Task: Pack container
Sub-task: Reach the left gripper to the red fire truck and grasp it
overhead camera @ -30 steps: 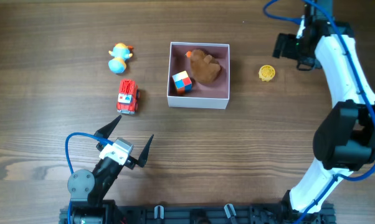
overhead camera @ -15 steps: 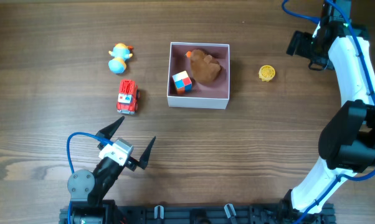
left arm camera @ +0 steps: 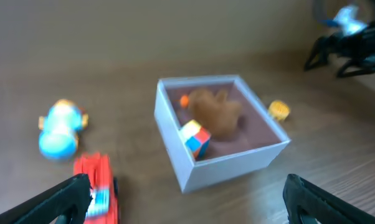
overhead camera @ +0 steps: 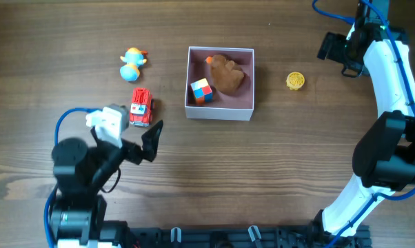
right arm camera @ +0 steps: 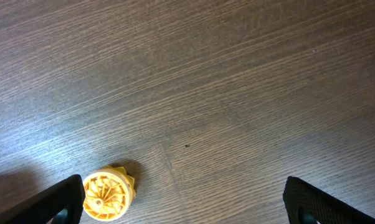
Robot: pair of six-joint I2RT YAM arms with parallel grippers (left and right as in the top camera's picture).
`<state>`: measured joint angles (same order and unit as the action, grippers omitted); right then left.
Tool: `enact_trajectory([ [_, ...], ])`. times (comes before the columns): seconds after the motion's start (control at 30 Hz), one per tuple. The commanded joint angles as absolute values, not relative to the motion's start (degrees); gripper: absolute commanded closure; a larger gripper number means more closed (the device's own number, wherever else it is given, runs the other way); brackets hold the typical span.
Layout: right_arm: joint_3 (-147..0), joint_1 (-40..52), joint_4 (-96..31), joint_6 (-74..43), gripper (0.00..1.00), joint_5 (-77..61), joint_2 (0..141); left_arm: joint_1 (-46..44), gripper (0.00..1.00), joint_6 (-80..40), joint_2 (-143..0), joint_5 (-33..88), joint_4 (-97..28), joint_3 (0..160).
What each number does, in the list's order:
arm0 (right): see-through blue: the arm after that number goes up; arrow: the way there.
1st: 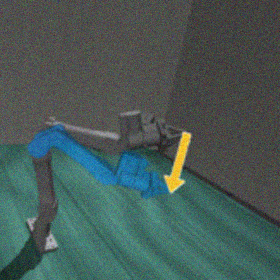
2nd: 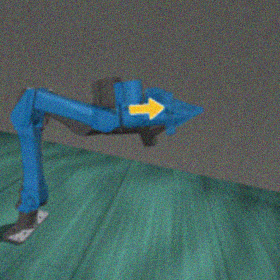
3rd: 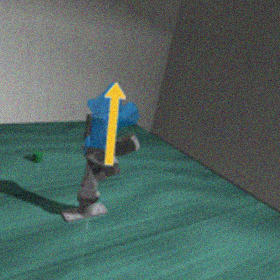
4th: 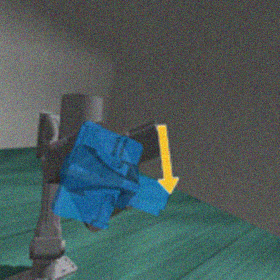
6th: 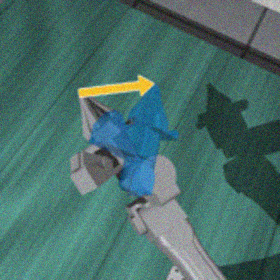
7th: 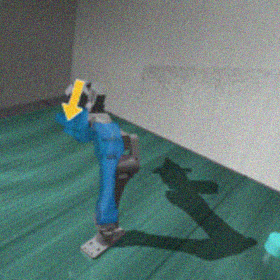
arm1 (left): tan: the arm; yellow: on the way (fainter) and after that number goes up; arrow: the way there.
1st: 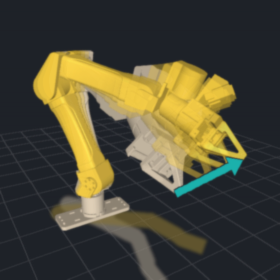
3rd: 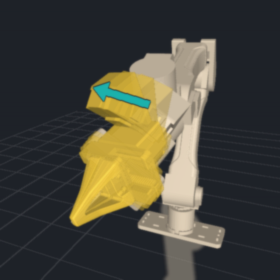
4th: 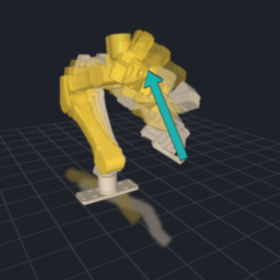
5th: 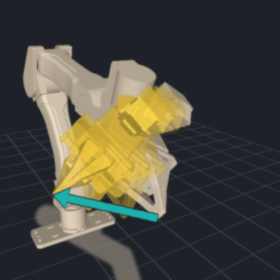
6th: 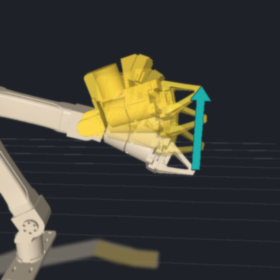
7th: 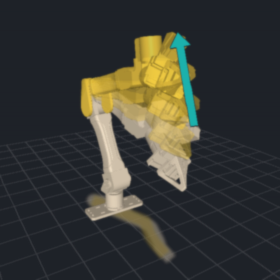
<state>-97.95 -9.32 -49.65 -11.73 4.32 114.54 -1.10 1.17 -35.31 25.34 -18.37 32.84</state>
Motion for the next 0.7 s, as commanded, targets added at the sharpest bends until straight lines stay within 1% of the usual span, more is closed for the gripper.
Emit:
enact_trajectory([
  [0.0, -97.8, -9.1, -49.6, -12.4, 0.00, 4.5, 114.9, -1.0, 0.00, -3.5, -43.2, 15.9, -25.3, 41.8],
  [0.1, -97.8, -9.1, -49.6, -12.4, 0.00, 4.5, 114.9, -1.4, 0.01, -3.3, -57.9, 10.7, -43.5, 57.9],
  [0.17, -97.8, -9.1, -49.6, -12.4, 0.00, 4.5, 114.9, -2.3, 0.00, -3.3, -66.2, 7.8, -49.4, 65.6],
  [0.23, -97.8, -9.1, -49.6, -12.4, 0.00, 4.5, 114.9, -3.3, 0.00, -3.5, -71.7, 9.1, -48.6, 68.6],
  [0.33, -97.8, -9.1, -49.6, -12.4, 0.00, 4.5, 114.9, -3.6, 0.00, -3.2, -78.5, 10.5, -44.9, 68.6],
  [0.43, -97.8, -9.1, -49.6, -12.4, 0.00, 4.5, 114.9, -4.2, 0.00, -0.4, -85.6, 3.3, -44.4, 68.6],
  [0.67, -97.8, -9.1, -49.6, -12.4, 0.00, 4.5, 114.9, -4.8, 0.00, 1.0, -96.4, 3.6, -39.6, 68.6],
])
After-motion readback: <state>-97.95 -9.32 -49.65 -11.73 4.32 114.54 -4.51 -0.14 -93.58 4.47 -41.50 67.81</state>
